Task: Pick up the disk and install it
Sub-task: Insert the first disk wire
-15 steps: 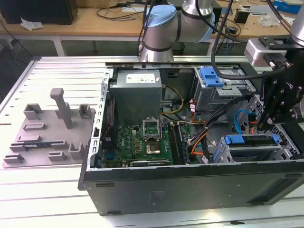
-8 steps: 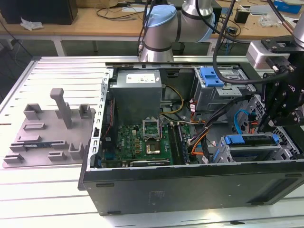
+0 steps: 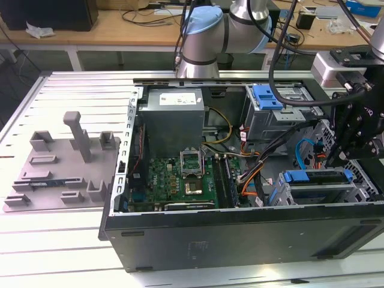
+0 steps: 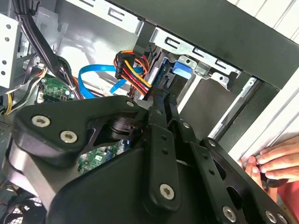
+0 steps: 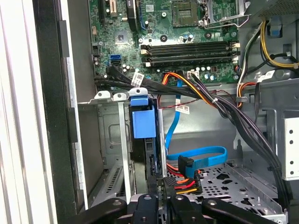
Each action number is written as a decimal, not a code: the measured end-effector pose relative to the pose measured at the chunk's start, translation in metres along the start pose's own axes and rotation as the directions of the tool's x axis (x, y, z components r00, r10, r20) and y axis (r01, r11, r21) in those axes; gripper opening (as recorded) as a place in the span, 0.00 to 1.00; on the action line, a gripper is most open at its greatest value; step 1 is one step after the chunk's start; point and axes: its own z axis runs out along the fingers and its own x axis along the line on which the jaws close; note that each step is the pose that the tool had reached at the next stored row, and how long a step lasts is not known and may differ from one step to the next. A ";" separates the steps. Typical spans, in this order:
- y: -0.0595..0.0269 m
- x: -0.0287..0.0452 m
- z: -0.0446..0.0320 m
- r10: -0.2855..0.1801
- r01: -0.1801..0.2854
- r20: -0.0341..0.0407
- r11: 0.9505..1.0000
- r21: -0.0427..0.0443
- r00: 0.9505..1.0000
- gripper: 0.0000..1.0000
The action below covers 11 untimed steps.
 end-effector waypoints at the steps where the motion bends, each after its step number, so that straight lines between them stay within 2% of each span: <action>1: 0.0000 0.0000 0.0000 0.000 0.000 0.000 1.000 0.000 1.000 0.17; 5: -0.0002 0.0015 0.0000 -0.001 0.001 0.001 1.000 0.000 1.000 0.17; 8: -0.0015 0.0029 0.0002 -0.001 0.001 0.006 1.000 -0.001 1.000 0.17; 10: -0.0016 0.0039 0.0002 0.000 0.000 0.034 1.000 -0.004 0.999 0.17; 11: -0.0016 0.0039 0.0003 0.000 0.000 0.034 1.000 -0.004 0.999 0.17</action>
